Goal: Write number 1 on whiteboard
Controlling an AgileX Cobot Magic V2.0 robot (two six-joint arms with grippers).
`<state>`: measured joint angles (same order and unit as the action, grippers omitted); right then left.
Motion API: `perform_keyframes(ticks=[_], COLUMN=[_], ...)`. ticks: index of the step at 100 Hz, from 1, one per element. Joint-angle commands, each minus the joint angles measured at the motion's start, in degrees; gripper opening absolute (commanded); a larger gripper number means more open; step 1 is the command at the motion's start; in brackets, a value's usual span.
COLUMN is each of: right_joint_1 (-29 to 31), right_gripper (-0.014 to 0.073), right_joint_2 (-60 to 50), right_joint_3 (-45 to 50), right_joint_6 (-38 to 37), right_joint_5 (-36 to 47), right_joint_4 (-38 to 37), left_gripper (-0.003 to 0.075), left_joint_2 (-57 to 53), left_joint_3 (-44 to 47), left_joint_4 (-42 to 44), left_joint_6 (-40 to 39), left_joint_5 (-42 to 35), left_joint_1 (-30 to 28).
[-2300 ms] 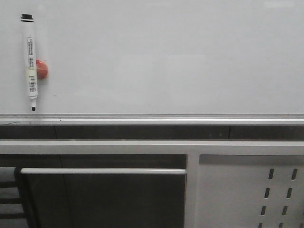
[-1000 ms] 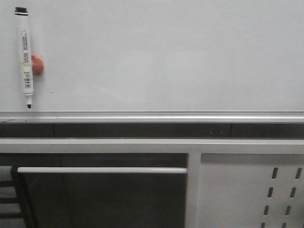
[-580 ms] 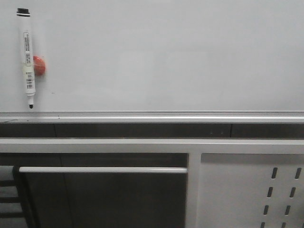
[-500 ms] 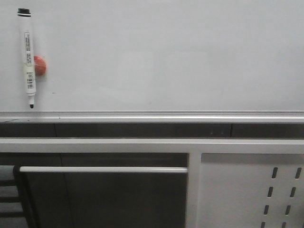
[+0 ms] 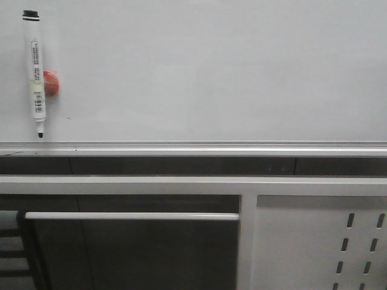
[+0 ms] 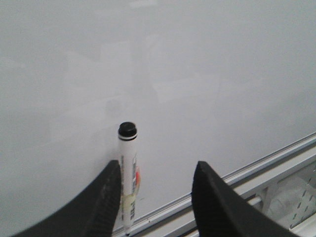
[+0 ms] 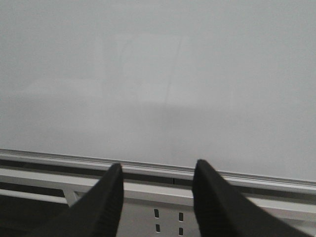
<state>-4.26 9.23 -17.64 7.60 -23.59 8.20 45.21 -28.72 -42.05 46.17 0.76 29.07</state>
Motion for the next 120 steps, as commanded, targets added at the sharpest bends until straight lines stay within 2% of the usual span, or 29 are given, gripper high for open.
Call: perform_keyframes(ticks=[1, 16, 35, 43, 80, 91, 108, 120], right_joint_1=[0.12, 0.12, 0.12, 0.12, 0.12, 0.12, 0.12, 0.12], right_gripper=[0.0295, 0.0295, 0.0295, 0.0295, 0.0295, 0.0295, 0.0295, 0.0295], right_joint_2=[1.28, 1.28, 1.28, 1.28, 1.28, 1.28, 1.28, 1.28], right_joint_3=[-1.00, -0.53, -0.04, -0.04, -0.04, -0.04, -0.04, -0.04], right_joint_6=[0.58, 0.58, 0.58, 0.58, 0.58, 0.58, 0.58, 0.58], right_joint_5=[4.29, 4.29, 4.42, 4.52, 4.63, 4.63, 4.63, 4.63], right_joint_4=[-0.58, -0.58, -0.58, -0.58, -0.58, -0.58, -0.58, -0.58], left_gripper=[0.0298, 0.0298, 0.0298, 0.0298, 0.0298, 0.0298, 0.0298, 0.0298], left_joint_2=[3.08, 10.18, 15.45, 15.86, 16.26, 16.26, 17.83, 21.05], left_joint_3=[-2.15, -2.15, -2.28, -2.28, -0.69, 0.97, 2.91, 2.78], left_joint_4=[-1.23, -4.63, -14.76, -14.62, -18.04, -17.68, -17.40, -13.17], left_joint_6=[0.00, 0.00, 0.00, 0.00, 0.00, 0.00, 0.00, 0.09], left_joint_5=[-11.34, -23.11, -27.67, -28.78, -27.41, -24.07, -23.78, -23.81], left_joint_1=[4.35, 9.14, 9.66, 9.66, 9.66, 9.66, 9.66, 9.66])
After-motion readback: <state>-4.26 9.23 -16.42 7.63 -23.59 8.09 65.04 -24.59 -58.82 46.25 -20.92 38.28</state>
